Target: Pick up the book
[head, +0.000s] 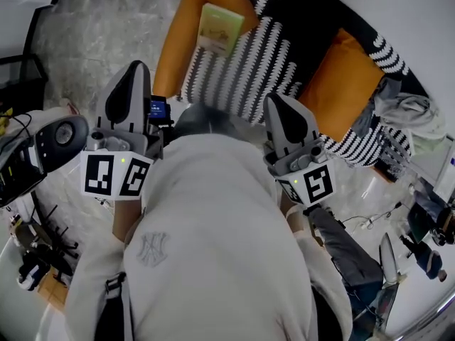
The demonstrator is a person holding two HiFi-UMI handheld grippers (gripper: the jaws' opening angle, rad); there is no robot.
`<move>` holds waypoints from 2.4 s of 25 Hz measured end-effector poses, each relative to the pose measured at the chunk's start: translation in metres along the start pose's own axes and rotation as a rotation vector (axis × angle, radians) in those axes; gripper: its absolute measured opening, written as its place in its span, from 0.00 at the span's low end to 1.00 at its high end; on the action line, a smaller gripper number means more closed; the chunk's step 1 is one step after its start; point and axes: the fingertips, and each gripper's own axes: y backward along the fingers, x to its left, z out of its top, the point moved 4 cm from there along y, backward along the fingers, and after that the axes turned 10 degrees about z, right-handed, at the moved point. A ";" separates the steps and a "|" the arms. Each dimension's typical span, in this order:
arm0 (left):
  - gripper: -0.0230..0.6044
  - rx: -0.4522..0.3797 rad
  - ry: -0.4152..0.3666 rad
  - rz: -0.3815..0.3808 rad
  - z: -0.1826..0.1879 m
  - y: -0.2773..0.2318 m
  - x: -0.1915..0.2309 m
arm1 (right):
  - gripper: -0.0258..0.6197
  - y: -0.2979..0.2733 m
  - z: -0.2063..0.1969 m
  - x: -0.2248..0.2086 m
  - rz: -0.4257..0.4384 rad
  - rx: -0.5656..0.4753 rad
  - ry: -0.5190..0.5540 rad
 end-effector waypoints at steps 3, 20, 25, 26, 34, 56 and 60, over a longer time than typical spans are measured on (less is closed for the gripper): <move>0.05 0.000 -0.009 0.016 0.002 0.000 -0.002 | 0.07 0.003 0.000 -0.008 -0.007 -0.002 -0.012; 0.05 -0.008 -0.015 -0.034 0.015 -0.022 0.000 | 0.07 0.001 0.001 -0.020 -0.094 0.027 -0.039; 0.05 0.003 -0.011 -0.029 0.018 -0.032 0.023 | 0.07 -0.024 -0.004 -0.022 -0.100 0.056 -0.045; 0.05 0.003 -0.012 -0.025 0.018 -0.033 0.028 | 0.07 -0.030 -0.005 -0.022 -0.098 0.063 -0.050; 0.05 0.005 0.002 0.016 0.018 -0.044 0.065 | 0.07 -0.063 -0.016 -0.031 -0.087 0.123 -0.066; 0.05 -0.004 0.019 -0.080 0.013 -0.055 0.056 | 0.07 -0.050 -0.032 -0.031 -0.190 0.138 -0.097; 0.05 0.047 0.013 -0.076 -0.001 -0.052 0.051 | 0.07 -0.045 -0.048 -0.035 -0.189 0.170 -0.155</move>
